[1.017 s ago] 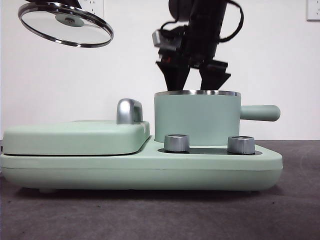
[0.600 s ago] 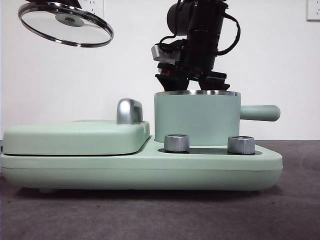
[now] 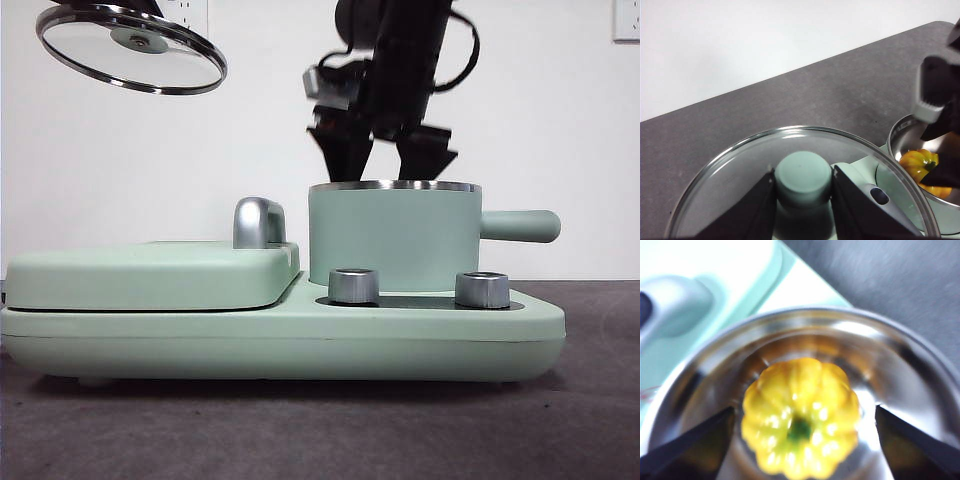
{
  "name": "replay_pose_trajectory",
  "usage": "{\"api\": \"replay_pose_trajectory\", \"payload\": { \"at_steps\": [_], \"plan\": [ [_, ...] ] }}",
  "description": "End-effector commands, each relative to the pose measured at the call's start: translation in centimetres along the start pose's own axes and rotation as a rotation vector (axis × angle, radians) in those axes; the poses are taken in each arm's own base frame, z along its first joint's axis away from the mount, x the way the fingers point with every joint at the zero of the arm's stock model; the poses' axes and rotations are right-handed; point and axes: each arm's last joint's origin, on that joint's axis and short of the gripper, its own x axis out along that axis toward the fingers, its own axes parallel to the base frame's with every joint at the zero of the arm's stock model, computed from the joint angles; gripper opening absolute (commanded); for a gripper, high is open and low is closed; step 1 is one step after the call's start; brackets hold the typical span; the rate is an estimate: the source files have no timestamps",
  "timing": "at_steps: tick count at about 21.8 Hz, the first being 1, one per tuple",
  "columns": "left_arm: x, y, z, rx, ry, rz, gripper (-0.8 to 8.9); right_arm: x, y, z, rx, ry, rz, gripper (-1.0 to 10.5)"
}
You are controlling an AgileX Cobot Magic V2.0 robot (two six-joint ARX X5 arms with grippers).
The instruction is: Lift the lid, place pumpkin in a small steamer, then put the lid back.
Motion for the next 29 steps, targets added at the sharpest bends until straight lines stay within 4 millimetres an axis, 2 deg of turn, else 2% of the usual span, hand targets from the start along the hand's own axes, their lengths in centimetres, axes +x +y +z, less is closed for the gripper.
{"api": "replay_pose_trajectory", "payload": {
  "at_steps": [1, 8, 11, 15, 20, 27, 29],
  "plan": [
    [-0.4, 0.0, 1.0, 0.016, -0.054, 0.003, 0.15, -2.9, 0.2, 0.1, 0.024, -0.057, 0.001, 4.0],
    [-0.4, 0.0, 1.0, 0.016, -0.051, 0.003, 0.15, -9.8, 0.7, -1.0, 0.026, -0.263, -0.009, 4.0],
    [-0.4, 0.0, 1.0, 0.016, -0.051, 0.003, 0.15, -11.5, 0.9, -2.3, 0.035, -0.338, -0.013, 4.0],
    [-0.4, 0.0, 1.0, 0.016, -0.051, 0.002, 0.15, -12.0, 1.2, -5.4, 0.061, -0.441, -0.014, 4.0],
    [-0.4, -0.1, 1.0, 0.014, -0.051, -0.003, 0.15, -11.6, 1.7, -10.9, 0.083, -0.526, -0.026, 4.0],
    [-0.1, -2.1, 1.3, 0.039, -0.064, -0.128, 0.15, -11.7, 2.2, -19.1, 0.186, -0.579, -0.097, 3.9],
    [0.1, -2.8, 1.4, 0.049, -0.073, -0.153, 0.15, -12.0, 2.3, -20.6, 0.205, -0.601, -0.106, 3.9]
  ]
}}
